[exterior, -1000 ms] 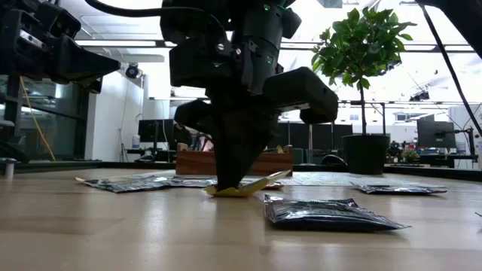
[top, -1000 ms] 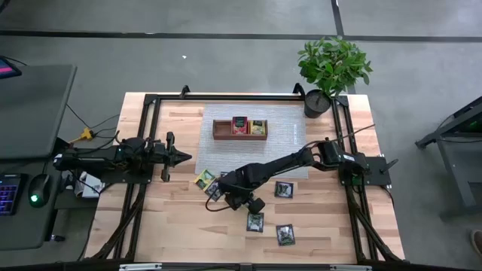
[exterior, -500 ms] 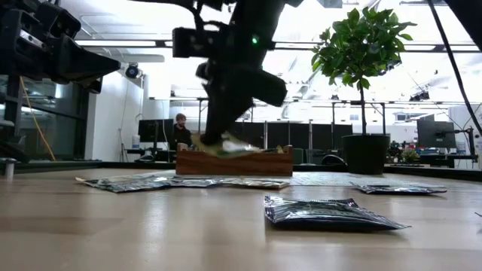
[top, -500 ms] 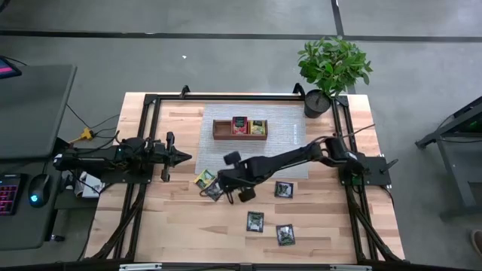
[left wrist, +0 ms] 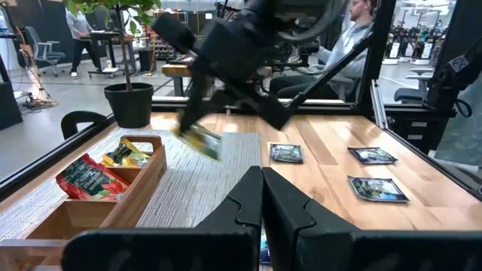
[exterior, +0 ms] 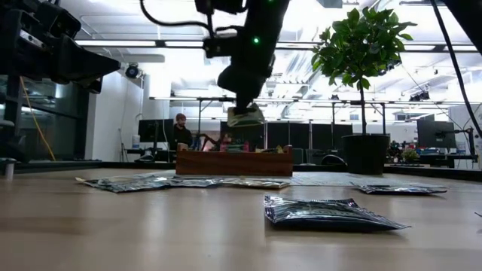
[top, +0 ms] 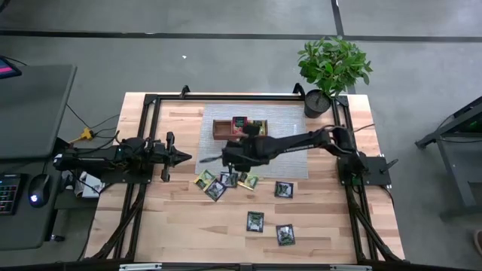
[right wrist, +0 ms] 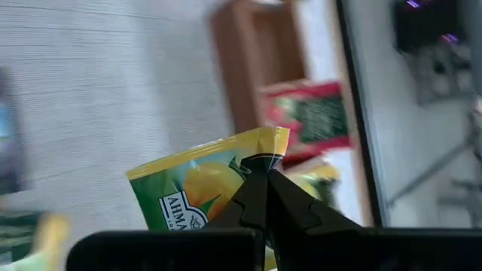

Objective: Pick & Place Tea
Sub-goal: Put the yellow tea bag into the right section of the wooden organizer

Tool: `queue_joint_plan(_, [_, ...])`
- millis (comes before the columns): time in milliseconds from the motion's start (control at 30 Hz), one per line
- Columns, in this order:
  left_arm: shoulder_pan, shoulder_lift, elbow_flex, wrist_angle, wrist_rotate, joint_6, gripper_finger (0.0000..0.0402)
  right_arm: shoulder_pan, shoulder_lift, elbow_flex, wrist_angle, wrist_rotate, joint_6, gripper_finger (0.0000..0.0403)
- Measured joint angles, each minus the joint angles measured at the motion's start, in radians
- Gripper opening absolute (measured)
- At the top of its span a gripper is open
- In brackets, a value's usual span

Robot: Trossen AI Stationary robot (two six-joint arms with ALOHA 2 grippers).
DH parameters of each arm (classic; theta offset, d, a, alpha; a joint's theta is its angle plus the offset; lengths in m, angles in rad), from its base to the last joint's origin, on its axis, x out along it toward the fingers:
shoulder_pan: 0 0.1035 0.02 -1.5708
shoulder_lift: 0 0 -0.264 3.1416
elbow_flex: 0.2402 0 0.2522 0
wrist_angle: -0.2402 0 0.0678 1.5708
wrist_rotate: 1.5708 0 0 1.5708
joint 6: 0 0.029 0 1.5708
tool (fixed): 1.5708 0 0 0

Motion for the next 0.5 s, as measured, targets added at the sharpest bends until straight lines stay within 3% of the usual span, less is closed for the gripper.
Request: queue_joint_plan(500, [0.000, 0.000, 0.000, 0.000, 0.000, 0.000, 0.0000, -0.140, -0.007, 0.001, -0.064, 0.047, 0.021, 0.0000])
